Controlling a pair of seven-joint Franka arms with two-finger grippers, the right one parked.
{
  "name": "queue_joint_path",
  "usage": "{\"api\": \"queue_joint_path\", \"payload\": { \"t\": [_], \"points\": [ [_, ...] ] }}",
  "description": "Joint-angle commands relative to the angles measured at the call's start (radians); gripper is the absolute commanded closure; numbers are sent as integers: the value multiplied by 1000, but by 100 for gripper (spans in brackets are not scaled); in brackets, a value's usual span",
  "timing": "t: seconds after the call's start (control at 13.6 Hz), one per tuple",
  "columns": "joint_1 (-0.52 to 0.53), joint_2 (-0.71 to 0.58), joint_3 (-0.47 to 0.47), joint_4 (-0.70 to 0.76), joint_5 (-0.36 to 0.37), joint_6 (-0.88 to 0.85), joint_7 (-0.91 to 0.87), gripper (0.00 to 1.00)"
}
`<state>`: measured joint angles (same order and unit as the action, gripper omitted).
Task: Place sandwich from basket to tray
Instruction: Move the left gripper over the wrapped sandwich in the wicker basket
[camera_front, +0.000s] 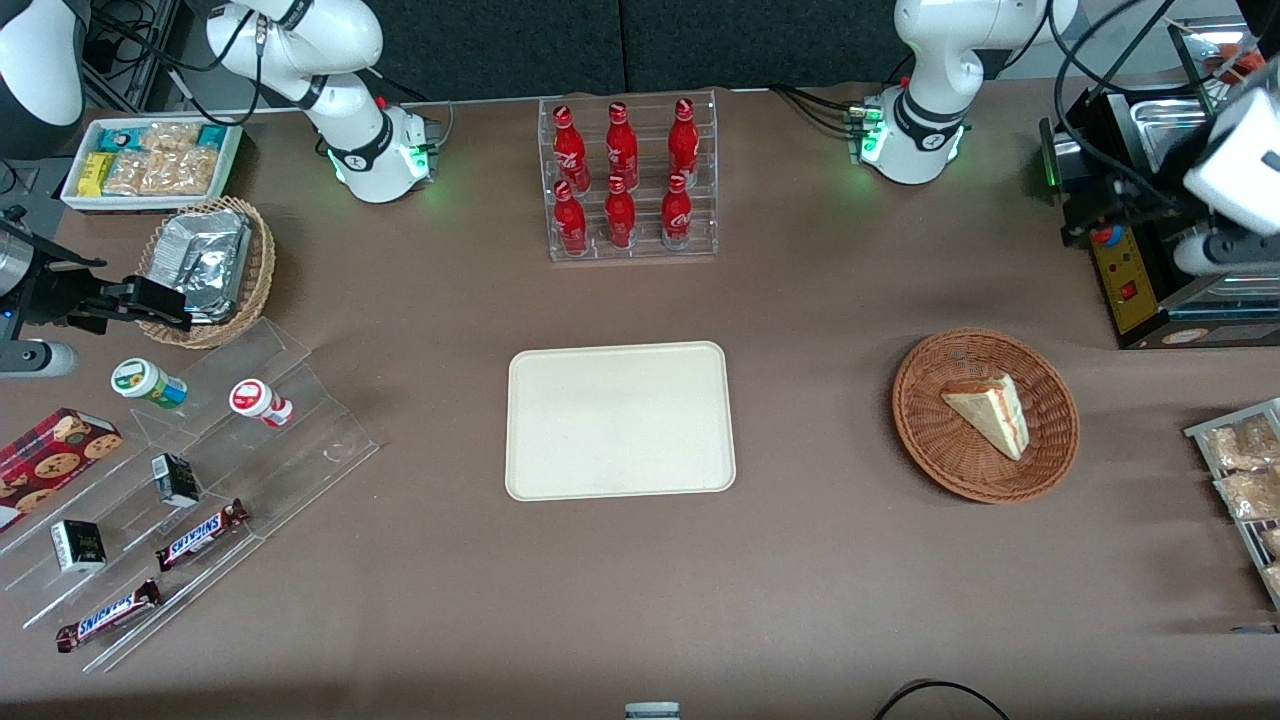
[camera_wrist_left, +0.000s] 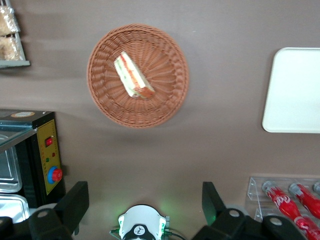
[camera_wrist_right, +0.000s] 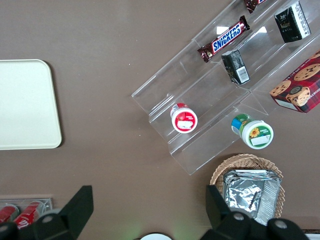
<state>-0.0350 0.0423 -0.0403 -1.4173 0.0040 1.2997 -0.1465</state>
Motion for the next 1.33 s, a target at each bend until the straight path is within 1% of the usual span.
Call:
{"api": "queue_joint_path", "payload": {
  "t": [0.0, 0.37, 0.44, 0.66, 0.96, 1.25],
  "points": [
    [52, 11, 4, -75, 11, 73, -15, 0],
    [78, -13, 52, -314, -12, 321, -60, 0],
    [78, -13, 54, -351, -16, 354, -114, 0],
    [75, -27, 54, -500, -7, 548, -264, 0],
    [69, -19, 53, -662, -7, 806, -531, 0],
    [66, -3, 50, -798, -6, 998, -597, 0]
  ]
}}
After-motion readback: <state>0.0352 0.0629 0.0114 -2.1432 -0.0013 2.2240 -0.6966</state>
